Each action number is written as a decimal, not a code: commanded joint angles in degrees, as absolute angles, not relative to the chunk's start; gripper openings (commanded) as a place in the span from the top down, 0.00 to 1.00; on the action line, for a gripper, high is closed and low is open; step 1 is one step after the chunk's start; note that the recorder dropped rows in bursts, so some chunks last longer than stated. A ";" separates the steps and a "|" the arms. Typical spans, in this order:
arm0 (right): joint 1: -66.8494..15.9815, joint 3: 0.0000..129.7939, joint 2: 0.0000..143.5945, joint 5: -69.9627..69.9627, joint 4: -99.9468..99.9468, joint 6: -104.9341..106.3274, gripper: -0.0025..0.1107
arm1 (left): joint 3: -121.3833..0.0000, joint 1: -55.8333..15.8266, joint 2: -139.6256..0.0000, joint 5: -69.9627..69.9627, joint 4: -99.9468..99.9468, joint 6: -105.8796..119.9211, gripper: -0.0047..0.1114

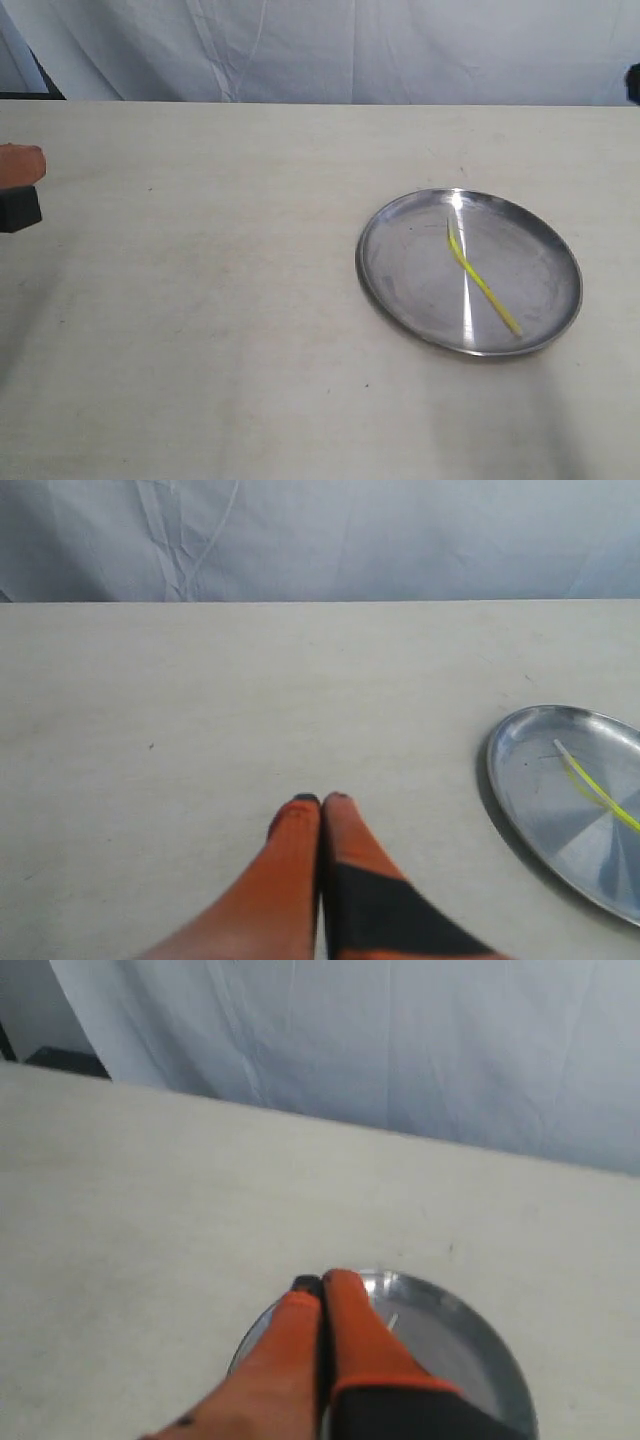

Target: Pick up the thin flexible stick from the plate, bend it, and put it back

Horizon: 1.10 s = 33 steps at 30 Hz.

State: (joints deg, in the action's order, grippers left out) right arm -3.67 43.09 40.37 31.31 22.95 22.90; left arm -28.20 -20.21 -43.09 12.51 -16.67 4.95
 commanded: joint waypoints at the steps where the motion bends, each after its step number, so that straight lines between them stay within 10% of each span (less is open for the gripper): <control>1: -3.38 38.10 27.34 28.46 20.82 22.32 0.98 | -27.98 -20.70 -42.68 12.34 -16.64 5.09 0.96; 11: -1.36 21.36 0.18 25.55 20.56 17.77 0.98 | -27.98 -20.70 -42.68 12.34 -16.64 5.09 0.96; 33: -1.36 2.02 0.00 21.93 5.46 1.35 0.98 | -27.98 -20.70 -42.68 12.34 -16.64 5.09 0.96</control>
State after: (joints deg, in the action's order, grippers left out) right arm -1.68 3.25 0.30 22.93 6.42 1.52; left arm -28.20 -20.21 -43.09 12.73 -16.67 4.95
